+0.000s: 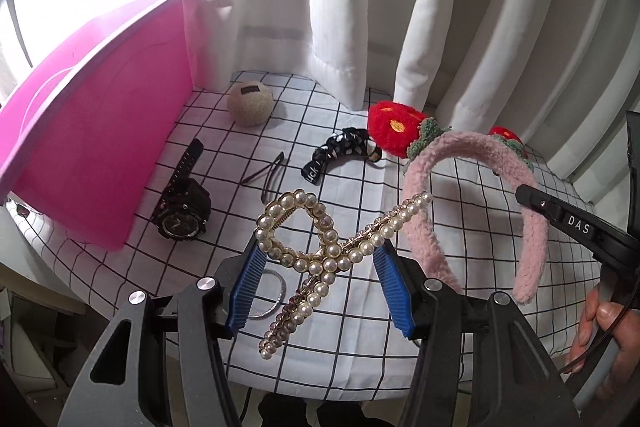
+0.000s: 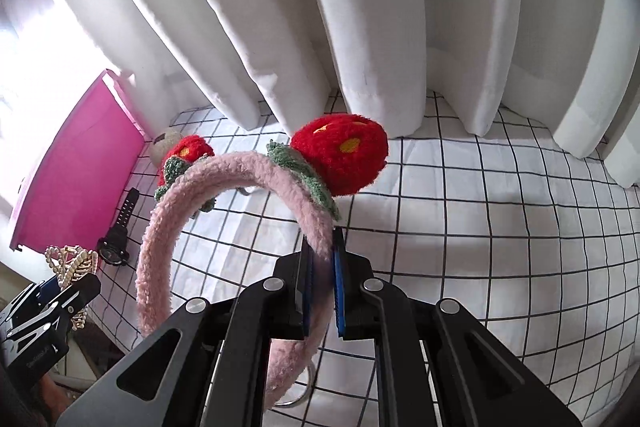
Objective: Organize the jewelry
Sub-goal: 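Carry the pearl clip and headband in both tools over the pink tub, then open both tools to drop the clip and headband into the tub, then move the left tool to the silver bangle while the right tool moves to the large silver ring, then close the left tool on the silver bangle while the right tool closes on the large ring, then carry the bangle and ring in both tools over the pink tub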
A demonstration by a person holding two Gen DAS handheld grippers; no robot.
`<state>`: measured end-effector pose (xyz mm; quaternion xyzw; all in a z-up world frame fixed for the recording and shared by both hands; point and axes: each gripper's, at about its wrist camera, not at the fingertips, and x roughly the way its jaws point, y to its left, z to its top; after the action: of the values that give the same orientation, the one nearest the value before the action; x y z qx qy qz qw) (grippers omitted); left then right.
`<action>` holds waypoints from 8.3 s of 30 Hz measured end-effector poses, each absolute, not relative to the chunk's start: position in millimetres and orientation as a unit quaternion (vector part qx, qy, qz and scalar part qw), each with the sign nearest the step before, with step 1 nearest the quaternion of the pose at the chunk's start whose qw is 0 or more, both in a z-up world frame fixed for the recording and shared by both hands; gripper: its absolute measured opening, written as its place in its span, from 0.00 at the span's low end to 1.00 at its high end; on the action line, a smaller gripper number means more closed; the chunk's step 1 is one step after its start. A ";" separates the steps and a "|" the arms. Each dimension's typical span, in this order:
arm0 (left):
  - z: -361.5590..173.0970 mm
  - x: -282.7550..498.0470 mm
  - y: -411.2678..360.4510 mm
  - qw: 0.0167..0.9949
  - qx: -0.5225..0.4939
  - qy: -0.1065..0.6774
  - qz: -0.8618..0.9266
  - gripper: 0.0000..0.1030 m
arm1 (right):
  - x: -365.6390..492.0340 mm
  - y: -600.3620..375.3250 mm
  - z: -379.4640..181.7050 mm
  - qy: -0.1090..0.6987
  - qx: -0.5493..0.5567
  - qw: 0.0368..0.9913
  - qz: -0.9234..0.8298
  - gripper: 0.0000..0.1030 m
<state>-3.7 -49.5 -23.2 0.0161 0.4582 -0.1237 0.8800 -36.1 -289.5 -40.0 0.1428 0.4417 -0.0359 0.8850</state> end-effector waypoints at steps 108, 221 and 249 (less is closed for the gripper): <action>19.7 -7.6 39.8 0.893 0.033 0.439 -0.089 0.89 | -97.6 -204.6 1.5 0.444 0.083 0.887 -0.100 0.59; -118.4 2.5 -7.5 0.856 0.051 0.490 -0.159 0.42 | -86.4 -198.2 -123.1 0.489 0.054 0.868 -0.065 0.69; 60.3 3.1 63.6 0.931 -0.033 0.348 -0.103 0.42 | -22.2 -136.9 41.8 0.351 0.004 0.935 0.045 0.69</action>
<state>3.1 63.6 60.3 -0.0328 0.3481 -0.1026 0.9312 -22.2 -136.9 41.8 0.0036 0.3505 0.0452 0.9355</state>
